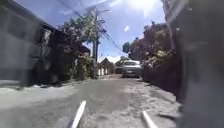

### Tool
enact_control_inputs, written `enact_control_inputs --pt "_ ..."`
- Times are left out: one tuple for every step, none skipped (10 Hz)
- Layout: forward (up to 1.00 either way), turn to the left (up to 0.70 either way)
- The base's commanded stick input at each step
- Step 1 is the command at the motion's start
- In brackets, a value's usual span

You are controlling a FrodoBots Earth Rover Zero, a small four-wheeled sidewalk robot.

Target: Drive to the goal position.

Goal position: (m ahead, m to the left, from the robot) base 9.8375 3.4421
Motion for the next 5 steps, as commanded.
enact_control_inputs --pt "0.85 -0.11" --pt "0.85 0.11" --pt "0.85 0.03" --pt "0.85 0.18" --pt "0.85 0.1"
